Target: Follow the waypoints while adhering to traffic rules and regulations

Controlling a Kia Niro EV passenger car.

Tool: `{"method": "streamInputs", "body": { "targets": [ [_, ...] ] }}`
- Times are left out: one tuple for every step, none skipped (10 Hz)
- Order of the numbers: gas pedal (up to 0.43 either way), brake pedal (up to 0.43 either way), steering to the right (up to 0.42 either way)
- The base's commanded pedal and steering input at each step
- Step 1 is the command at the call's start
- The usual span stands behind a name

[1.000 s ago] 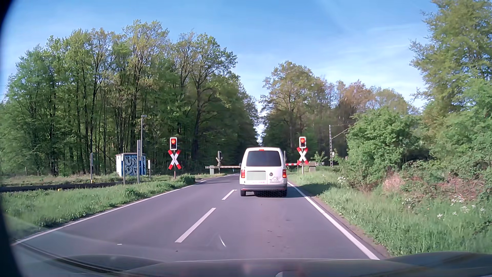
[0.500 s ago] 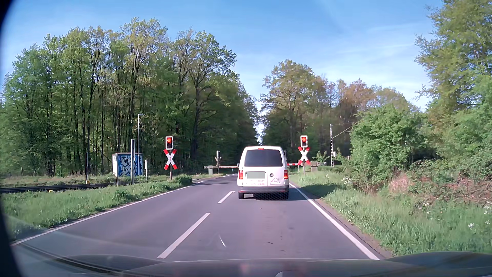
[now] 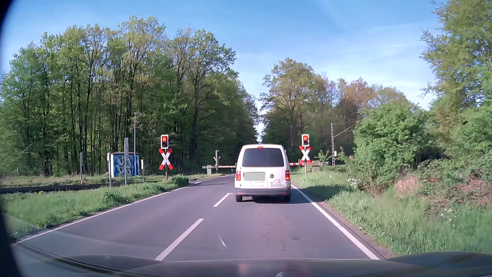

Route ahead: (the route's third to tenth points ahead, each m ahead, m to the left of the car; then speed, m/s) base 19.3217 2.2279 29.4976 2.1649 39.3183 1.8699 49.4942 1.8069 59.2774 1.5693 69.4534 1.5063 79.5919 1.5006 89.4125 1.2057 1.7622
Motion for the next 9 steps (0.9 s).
{"method": "streamInputs", "body": {
  "targets": [
    [0.0, 0.0, -0.001],
    [0.0, 0.0, -0.001],
    [0.0, 0.0, -0.001],
    [0.0, 0.0, 0.0],
    [0.0, 0.0, -0.001],
    [0.0, 0.0, -0.001],
    [0.0, 0.0, -0.001],
    [0.0, 0.0, 0.0],
    [0.0, 0.0, 0.0]
  ]
}}
